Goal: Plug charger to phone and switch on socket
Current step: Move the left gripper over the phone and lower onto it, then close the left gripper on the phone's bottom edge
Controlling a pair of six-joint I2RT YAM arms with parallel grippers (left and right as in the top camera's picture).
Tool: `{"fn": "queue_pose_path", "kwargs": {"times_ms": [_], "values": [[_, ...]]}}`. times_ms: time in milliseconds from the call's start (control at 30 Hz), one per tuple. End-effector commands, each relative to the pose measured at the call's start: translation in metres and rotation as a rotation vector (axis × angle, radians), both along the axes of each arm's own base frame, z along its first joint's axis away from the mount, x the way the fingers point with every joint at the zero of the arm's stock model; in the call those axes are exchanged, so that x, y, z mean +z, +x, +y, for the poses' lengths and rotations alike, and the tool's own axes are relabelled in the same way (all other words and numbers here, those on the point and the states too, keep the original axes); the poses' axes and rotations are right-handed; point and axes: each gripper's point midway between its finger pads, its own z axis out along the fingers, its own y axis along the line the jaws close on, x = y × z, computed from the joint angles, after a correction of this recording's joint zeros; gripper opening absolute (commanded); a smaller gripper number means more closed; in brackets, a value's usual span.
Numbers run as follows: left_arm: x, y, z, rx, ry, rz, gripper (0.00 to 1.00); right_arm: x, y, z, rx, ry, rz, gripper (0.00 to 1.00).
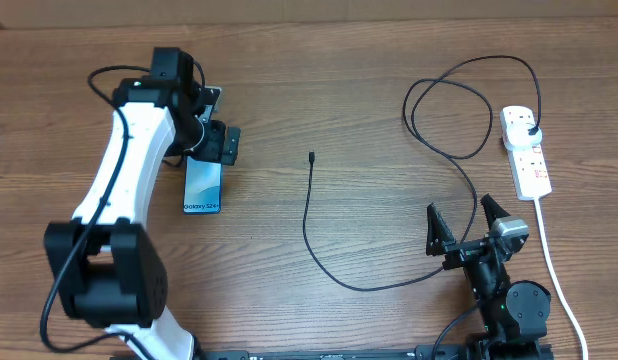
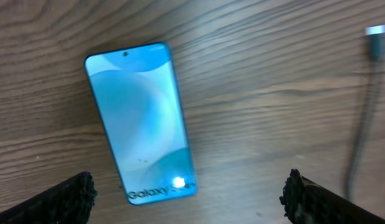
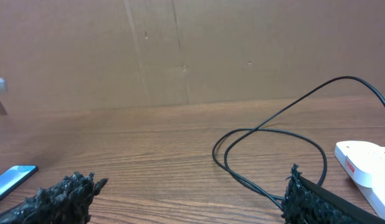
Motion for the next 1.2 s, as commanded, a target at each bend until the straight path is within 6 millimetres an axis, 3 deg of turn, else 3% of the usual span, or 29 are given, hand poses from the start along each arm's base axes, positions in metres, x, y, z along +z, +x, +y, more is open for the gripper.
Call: {"fn": "queue_pose_path", "kwargs": {"times_ms": [0,200,267,467,1167], "values": [[-0.012,0.010,0.014,0.034,0.066,0.012,1.00,-0.002,0.000,0.001,0.005,0.003,-0.004,1.00],[-0.048,0.013,0.015,0.020,0.076,0.080,1.00,-0.002,0.000,0.001,0.005,0.003,-0.004,1.00],[-0.063,0.010,0.024,0.021,0.106,0.118,1.00,-0.002,0.000,0.001,0.005,0.003,-0.004,1.00],[-0.082,0.007,0.043,0.073,0.087,0.168,0.99,-0.002,0.000,0.001,0.005,0.003,-0.004,1.00],[-0.096,0.008,0.028,0.077,-0.007,0.178,1.00,-0.002,0.000,0.001,0.005,0.003,-0.004,1.00]]}}
